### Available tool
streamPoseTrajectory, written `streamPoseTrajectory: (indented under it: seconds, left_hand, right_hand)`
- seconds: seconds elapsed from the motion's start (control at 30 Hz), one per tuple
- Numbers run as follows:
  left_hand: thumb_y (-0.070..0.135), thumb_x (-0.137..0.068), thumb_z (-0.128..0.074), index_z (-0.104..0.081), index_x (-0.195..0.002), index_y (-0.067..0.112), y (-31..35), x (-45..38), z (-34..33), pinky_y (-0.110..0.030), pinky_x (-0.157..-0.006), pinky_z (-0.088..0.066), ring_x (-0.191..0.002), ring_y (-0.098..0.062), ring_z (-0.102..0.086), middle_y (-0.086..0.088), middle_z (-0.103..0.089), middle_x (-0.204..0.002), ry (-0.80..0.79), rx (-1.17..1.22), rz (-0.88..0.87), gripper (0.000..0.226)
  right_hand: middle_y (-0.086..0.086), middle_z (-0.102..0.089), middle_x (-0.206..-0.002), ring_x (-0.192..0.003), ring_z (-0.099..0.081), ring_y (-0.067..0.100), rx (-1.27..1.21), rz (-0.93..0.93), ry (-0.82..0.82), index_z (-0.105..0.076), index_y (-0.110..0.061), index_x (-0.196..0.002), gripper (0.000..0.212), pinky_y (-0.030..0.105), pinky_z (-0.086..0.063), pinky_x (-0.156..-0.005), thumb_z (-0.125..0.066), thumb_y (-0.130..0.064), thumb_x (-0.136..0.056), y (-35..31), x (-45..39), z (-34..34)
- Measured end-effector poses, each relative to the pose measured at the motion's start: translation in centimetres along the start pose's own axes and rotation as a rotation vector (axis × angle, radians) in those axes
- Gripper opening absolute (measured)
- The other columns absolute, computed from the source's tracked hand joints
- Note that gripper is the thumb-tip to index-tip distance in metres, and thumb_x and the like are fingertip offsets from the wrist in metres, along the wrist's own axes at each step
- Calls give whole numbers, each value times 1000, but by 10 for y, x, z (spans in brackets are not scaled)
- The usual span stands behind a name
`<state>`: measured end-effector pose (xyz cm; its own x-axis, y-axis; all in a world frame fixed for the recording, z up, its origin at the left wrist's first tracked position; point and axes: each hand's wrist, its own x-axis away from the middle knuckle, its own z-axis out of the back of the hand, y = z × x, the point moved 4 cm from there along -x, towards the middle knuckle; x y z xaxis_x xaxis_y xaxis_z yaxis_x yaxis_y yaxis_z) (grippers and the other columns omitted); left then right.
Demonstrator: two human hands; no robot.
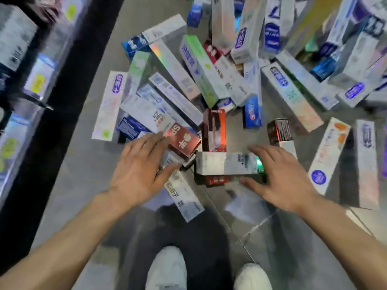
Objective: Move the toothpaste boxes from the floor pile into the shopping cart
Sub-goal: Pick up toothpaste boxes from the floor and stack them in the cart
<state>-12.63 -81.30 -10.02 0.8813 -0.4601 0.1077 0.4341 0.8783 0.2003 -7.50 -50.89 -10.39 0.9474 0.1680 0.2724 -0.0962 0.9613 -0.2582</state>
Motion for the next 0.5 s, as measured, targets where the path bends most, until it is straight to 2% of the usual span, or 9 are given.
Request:
streamPoseTrajectory:
  seconds: [0.1, 0.27, 0.4, 0.5]
  left_hand:
    - [60, -97, -39, -55, -140, 9, -4, -6, -14, -55, -104, -43, -129, -36, -52, -13, -56, -141, 102, 33, 3, 69]
    - [61, -93, -48, -57, -138, 10, -10, -25, -19, -52, -98, -43, -119, -35, -53, -12, -58, -136, 172, -23, -46, 68]
    - [66, -90, -48, -52, -142, 18, -19, -44, -8, -49, -100, -41, -125, -32, -49, -9, -54, -140, 83, -66, -148, 72]
    - [72, -83, -44, -47, -146, 21, -24, -65, 2, -50, -104, -39, -132, -32, -45, -9, -51, -145, -26, -93, -206, 81]
  right_hand:
    - [8, -58, -138, -122, -55, 31, 0, 45, 20, -50, -16, -141, 84, 45, -45, -104, -49, -75, -81, 9, -8, -21]
    - [6, -66, -116, -104, -63, 32, 12, 54, 53, -55, -17, -133, 81, 43, -50, -91, -52, -71, -73, 17, -22, -33]
    - [1, -68, -107, -98, -64, 29, 19, 32, -12, -58, -22, -123, 79, 37, -48, -80, -44, -76, -67, 16, -28, -26]
    - [-5, -64, -100, -93, -62, 22, 24, 4, -69, -51, -28, -112, 71, 36, -48, -72, -43, -83, -68, 11, -21, -27]
